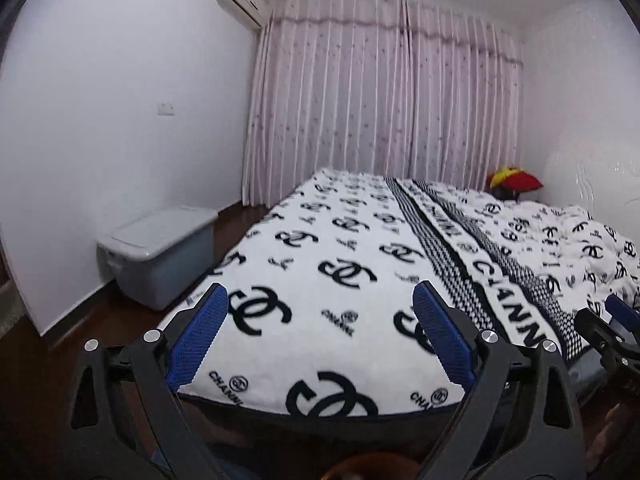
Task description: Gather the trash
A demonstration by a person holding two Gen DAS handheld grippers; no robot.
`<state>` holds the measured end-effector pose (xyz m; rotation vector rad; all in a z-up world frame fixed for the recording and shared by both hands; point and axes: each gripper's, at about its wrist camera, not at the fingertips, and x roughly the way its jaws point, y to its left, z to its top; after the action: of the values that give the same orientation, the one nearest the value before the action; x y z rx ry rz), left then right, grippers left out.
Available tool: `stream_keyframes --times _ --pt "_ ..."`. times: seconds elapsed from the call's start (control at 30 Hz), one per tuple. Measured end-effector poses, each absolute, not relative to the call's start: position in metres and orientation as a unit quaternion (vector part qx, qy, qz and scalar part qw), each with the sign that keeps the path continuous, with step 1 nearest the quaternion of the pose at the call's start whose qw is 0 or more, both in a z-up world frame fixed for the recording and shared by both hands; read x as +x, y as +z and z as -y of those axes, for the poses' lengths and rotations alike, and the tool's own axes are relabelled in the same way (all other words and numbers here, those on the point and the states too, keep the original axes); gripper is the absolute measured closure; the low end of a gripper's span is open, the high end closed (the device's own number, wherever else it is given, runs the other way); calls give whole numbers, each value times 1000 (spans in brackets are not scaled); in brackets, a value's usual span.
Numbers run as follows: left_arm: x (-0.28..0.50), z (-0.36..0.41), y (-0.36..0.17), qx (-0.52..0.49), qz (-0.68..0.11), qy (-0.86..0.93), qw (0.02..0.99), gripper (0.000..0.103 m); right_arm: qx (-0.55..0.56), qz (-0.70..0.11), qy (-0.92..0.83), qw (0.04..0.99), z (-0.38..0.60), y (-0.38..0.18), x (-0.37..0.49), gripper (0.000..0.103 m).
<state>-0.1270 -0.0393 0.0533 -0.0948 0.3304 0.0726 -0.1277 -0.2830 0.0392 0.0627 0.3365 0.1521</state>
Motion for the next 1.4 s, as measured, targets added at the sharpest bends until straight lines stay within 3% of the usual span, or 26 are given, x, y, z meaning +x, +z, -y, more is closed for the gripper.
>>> stream_keyframes --times 1.4 --pt "-140 48 71 -36 -146 26 988 12 33 -154 71 985 285 52 -137 5"
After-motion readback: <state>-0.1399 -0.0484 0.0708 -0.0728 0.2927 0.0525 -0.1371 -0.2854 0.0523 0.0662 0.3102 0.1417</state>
